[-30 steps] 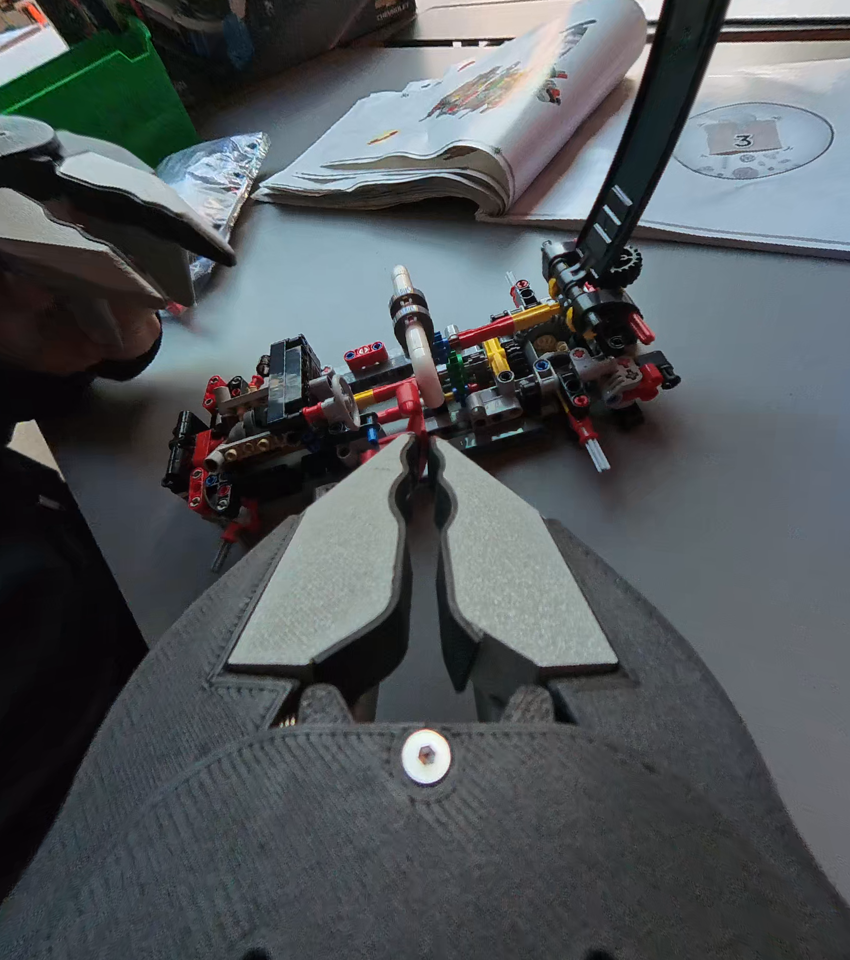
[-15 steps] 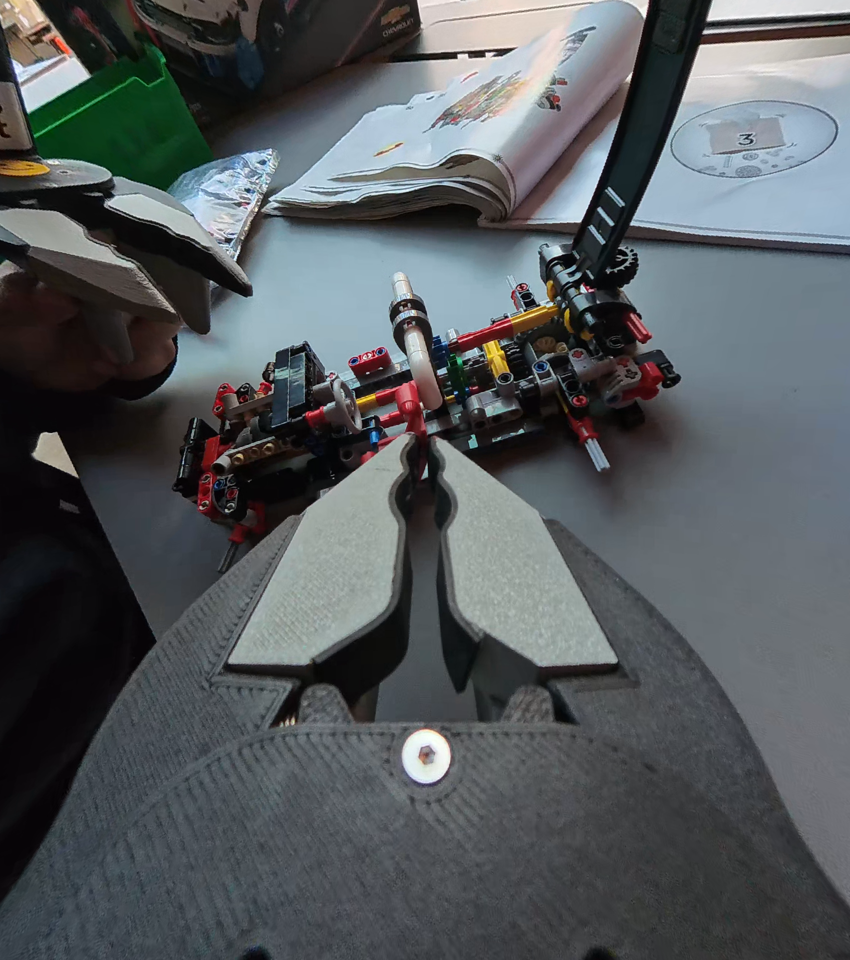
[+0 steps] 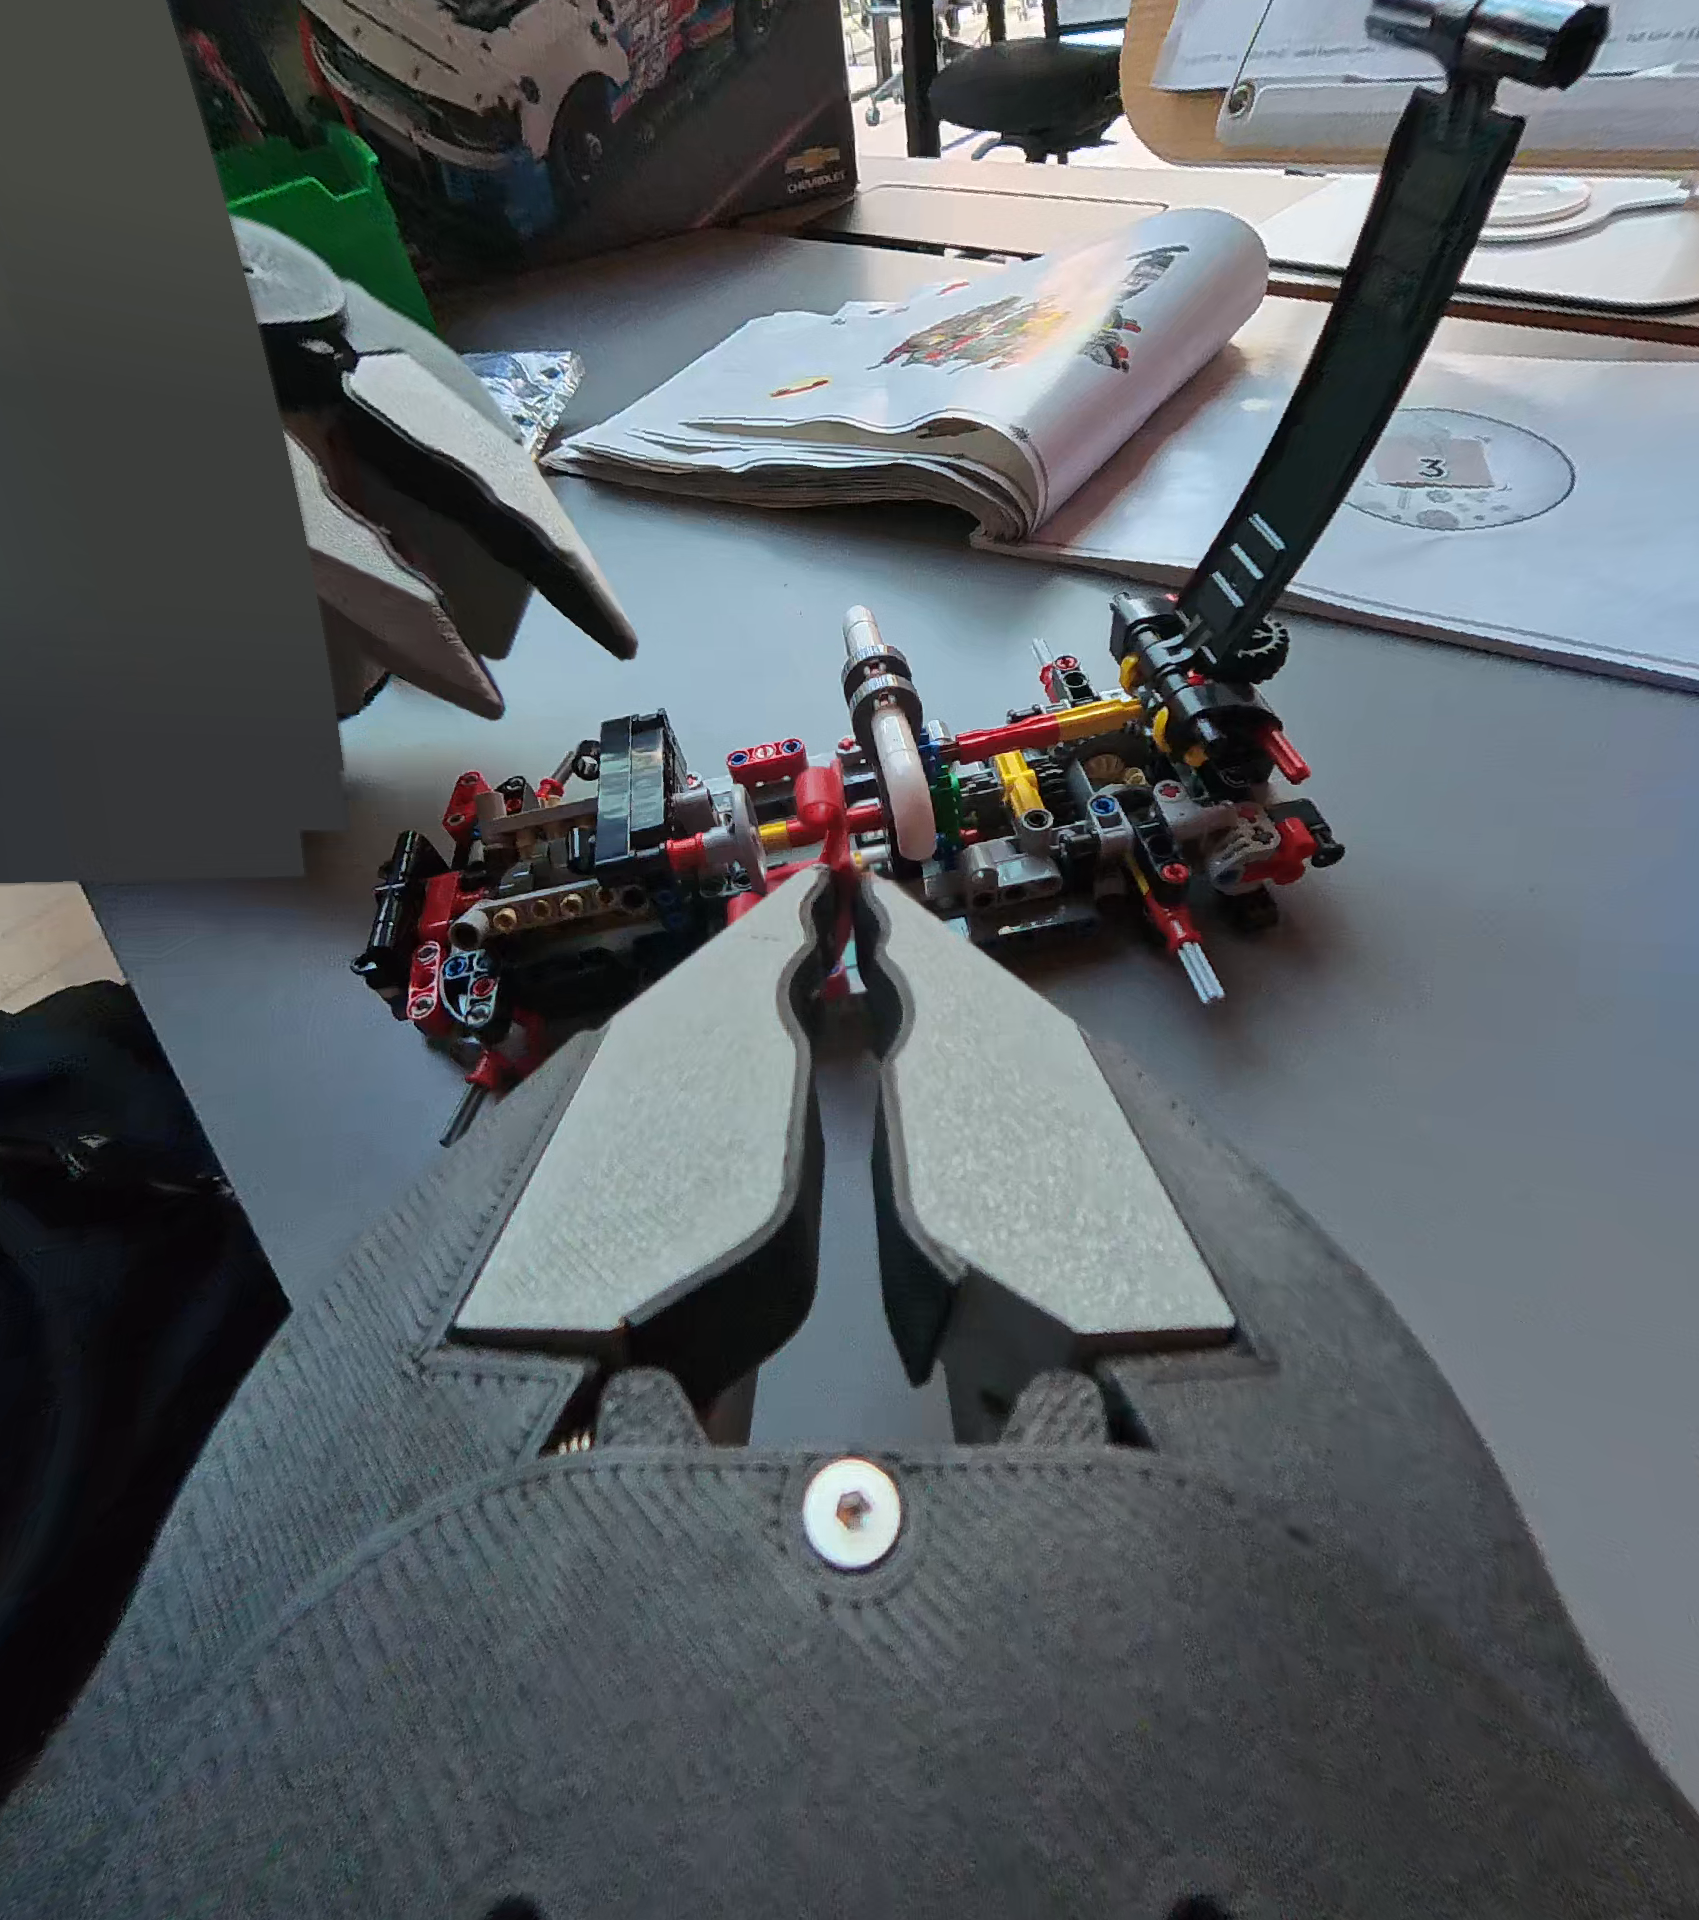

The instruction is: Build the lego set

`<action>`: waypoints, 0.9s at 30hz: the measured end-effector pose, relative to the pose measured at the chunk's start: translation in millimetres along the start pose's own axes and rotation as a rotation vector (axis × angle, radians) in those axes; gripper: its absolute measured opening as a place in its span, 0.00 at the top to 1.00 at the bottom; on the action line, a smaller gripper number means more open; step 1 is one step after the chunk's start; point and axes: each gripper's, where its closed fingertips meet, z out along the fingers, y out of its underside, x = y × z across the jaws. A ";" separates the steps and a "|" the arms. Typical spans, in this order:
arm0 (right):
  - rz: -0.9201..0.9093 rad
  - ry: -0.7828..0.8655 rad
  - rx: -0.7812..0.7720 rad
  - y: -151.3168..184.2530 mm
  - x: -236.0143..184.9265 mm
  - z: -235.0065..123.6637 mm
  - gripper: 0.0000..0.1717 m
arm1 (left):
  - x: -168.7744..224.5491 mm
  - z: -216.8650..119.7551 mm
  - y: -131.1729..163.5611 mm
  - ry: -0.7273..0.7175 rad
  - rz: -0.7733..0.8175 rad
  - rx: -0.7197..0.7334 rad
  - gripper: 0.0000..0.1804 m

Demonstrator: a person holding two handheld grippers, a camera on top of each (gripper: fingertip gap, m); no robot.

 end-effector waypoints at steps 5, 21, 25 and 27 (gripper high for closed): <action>0.036 0.005 -0.053 7.3 3.5 3.1 1.00 | -0.7 18.9 13.2 0.060 0.067 -0.171 0.80; -0.051 0.082 -0.085 8.0 7.2 14.8 1.00 | 9.2 40.4 -2.2 0.412 0.096 -0.351 0.76; -0.108 0.089 -0.079 6.2 6.7 15.4 1.00 | -0.1 41.1 -27.4 0.326 0.146 -0.263 0.91; -0.148 0.075 -0.066 3.8 4.9 15.7 1.00 | -8.7 45.4 -32.4 0.243 0.192 -0.271 0.96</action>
